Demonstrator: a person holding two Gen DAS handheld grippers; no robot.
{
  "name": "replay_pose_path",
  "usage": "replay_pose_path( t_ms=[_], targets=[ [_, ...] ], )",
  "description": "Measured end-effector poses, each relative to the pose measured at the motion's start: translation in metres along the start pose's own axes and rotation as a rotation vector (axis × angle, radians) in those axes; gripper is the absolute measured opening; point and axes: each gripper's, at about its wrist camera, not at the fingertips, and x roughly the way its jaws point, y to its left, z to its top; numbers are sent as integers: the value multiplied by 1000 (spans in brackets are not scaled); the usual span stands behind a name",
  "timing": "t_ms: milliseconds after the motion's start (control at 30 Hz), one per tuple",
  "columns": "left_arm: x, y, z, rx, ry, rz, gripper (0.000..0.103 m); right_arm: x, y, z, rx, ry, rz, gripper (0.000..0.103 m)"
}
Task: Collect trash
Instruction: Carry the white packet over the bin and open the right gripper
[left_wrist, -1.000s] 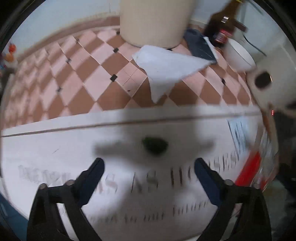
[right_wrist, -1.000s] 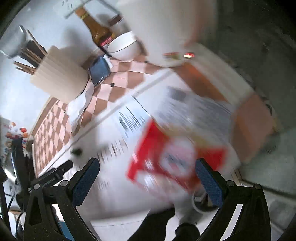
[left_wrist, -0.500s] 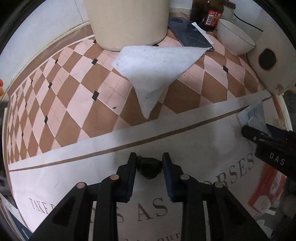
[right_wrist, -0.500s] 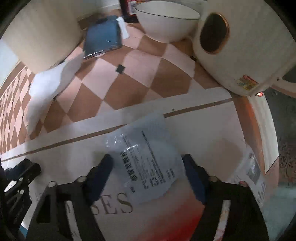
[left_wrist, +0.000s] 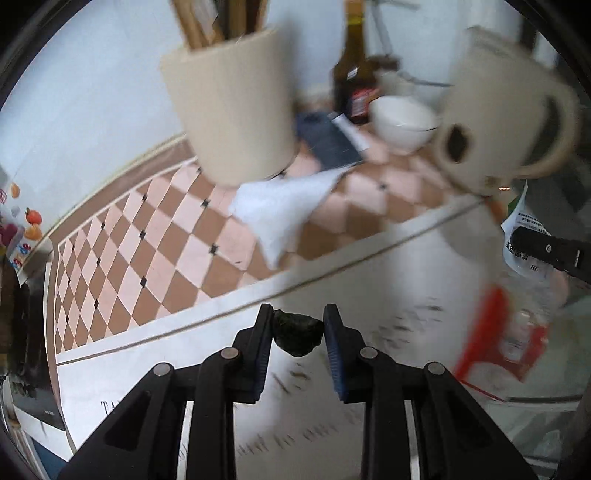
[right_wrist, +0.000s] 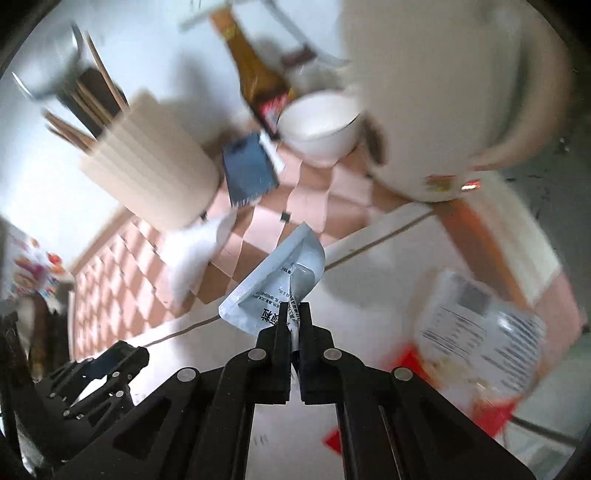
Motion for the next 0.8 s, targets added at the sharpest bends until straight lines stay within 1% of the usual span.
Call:
replay_pose_path(
  t_ms=[67,133,200,267,333,400,500,567,600,633,700,733,767,800],
  targets=[
    [-21,-22,-6,22,-31,-32,24,-37,-17,-12,31,-49,15,3],
    [-40,-45,-14,49,-64,-62,24,-65,-36,-32,57,-82,16,3],
    [-60,-76,-25,92,-93,-96,24,-96,-62,-59,100,-112,10,3],
    [-78,-112,-43,158,-113,-129,24,-128,-100,-93,155,-134,-12,3],
    [-89,-150,-65,223,-107,-176,24,-152,-135,-125,207,-143,-33,3],
    [-90,-184,-87,278,-85,-218,24,-172,-176,-167,280,-145,-66,3],
    [-78,-233,-121,347,-33,-268,24,-182,-230,-220,376,-123,-108,3],
    [-52,-268,-148,378,45,-316,24,-179,-266,-256,447,-93,-123,3],
    [-32,-283,-161,378,105,-349,24,-172,-285,-276,482,-72,-132,3],
    [-7,-295,-175,365,182,-388,24,-162,-305,-297,517,-49,-127,3],
    [59,-313,-208,322,343,-434,24,-131,-341,-336,587,13,-93,3],
    [87,-318,-221,310,398,-441,24,-113,-358,-355,629,37,-79,3],
    [123,-324,-239,296,456,-434,24,-90,-374,-376,665,66,-52,3],
    [154,-329,-253,292,496,-435,24,-63,-391,-399,703,92,-47,3]
  ],
)
